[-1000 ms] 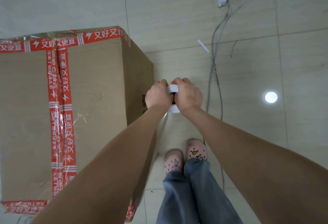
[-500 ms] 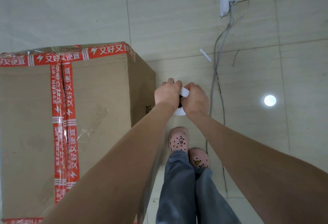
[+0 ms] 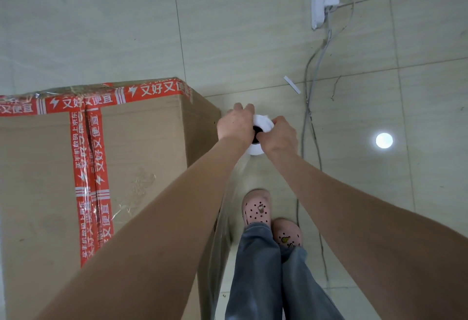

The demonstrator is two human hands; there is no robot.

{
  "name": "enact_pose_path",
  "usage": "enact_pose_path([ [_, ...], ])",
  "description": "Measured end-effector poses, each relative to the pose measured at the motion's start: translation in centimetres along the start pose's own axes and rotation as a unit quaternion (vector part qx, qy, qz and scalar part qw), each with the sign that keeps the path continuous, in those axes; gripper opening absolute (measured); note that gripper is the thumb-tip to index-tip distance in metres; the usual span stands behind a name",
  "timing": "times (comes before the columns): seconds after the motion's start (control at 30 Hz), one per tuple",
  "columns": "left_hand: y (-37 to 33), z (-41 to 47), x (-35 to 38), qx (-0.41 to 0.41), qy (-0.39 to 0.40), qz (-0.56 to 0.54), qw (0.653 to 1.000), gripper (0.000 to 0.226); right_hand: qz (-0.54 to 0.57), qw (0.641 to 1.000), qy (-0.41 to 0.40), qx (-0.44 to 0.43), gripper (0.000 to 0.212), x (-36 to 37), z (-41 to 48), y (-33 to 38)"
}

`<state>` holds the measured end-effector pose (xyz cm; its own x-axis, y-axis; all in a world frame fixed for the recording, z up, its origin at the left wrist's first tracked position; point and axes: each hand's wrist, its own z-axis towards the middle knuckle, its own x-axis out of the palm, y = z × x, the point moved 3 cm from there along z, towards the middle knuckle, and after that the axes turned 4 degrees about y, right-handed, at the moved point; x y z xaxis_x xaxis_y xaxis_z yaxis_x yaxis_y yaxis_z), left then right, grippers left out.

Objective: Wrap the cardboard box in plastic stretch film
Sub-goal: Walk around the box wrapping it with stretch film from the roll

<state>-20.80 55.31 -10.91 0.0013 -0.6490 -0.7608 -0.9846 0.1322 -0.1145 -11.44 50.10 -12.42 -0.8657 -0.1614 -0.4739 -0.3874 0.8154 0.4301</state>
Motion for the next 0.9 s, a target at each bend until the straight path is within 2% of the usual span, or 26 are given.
enact_pose_path([
  [0.07,-0.2,0.7,-0.6,0.04,0.009,0.037,0.998,0.025,-0.037,0.999,-0.006,-0.027,0.025,-0.1,0.3,1.0],
  [0.13,0.2,1.1,-1.1,0.044,0.01,0.042,0.998,0.022,-0.09,0.994,-0.015,-0.059,0.024,-0.4,0.6,2.1],
  [0.27,1.3,1.7,-2.0,0.011,0.005,-0.007,1.0,0.02,-0.175,0.975,-0.037,-0.128,0.031,-0.6,1.1,4.5],
  [0.4,2.5,2.6,-3.6,-0.041,0.006,-0.03,0.999,0.024,-0.193,0.963,-0.031,-0.188,0.046,-0.4,1.4,6.8],
  [0.47,3.0,3.0,-4.2,-0.06,0.013,-0.022,0.998,0.025,-0.148,0.977,-0.032,-0.149,0.049,-0.4,1.7,7.4],
  [0.57,3.0,3.1,-4.7,-0.049,0.017,-0.017,0.999,0.03,-0.011,1.0,0.002,0.023,0.052,-0.2,2.2,6.6],
  [0.63,2.3,3.3,-4.7,-0.003,0.033,-0.001,0.999,0.038,0.092,0.988,0.051,0.117,0.056,0.2,2.0,5.8],
  [0.67,1.8,3.5,-4.6,0.028,0.043,0.012,0.999,0.043,0.118,0.982,0.062,0.134,0.053,0.4,2.0,5.4],
  [0.73,0.9,3.9,-4.6,0.081,0.059,0.046,0.994,0.045,0.103,0.987,0.044,0.115,0.04,0.8,2.4,5.0],
  [0.8,0.5,4.3,-4.8,0.108,0.06,0.09,0.988,0.034,0.055,0.996,0.019,0.075,0.027,0.6,2.7,5.2],
  [0.9,1.0,5.2,-5.3,0.083,0.06,0.095,0.99,0.019,-0.036,0.999,0.005,0.018,0.019,-0.2,3.4,6.7],
])
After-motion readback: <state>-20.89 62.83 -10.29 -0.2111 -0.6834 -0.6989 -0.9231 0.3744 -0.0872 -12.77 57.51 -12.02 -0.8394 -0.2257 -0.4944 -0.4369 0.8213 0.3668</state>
